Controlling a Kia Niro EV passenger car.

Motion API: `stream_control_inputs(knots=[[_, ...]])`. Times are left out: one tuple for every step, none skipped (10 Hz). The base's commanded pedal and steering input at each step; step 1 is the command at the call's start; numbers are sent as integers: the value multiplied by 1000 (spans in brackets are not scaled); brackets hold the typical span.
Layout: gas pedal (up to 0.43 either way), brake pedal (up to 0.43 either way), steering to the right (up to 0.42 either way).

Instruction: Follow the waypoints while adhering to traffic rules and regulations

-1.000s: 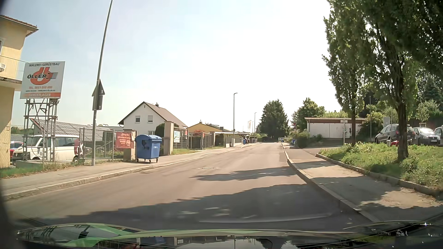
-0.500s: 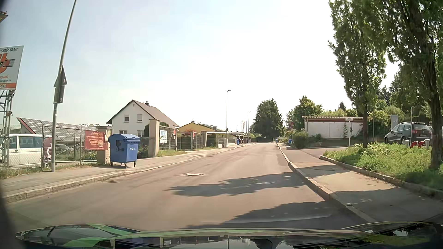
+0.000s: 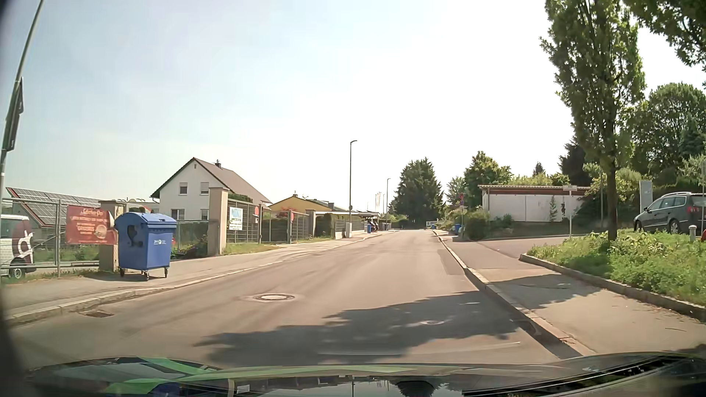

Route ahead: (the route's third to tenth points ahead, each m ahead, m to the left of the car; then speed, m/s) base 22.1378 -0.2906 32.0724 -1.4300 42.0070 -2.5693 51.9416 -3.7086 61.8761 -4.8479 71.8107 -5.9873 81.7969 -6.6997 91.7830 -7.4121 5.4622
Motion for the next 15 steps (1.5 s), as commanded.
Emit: stream_control_inputs(knots=[[177,0,43],[177,0,43],[177,0,42],[177,0,41],[177,0,39],[189,0,38],[189,0,37],[189,0,35],[189,0,34],[197,0,34],[197,0,32],[197,0,30],[197,0,27],[197,0,24],[197,0,18]])
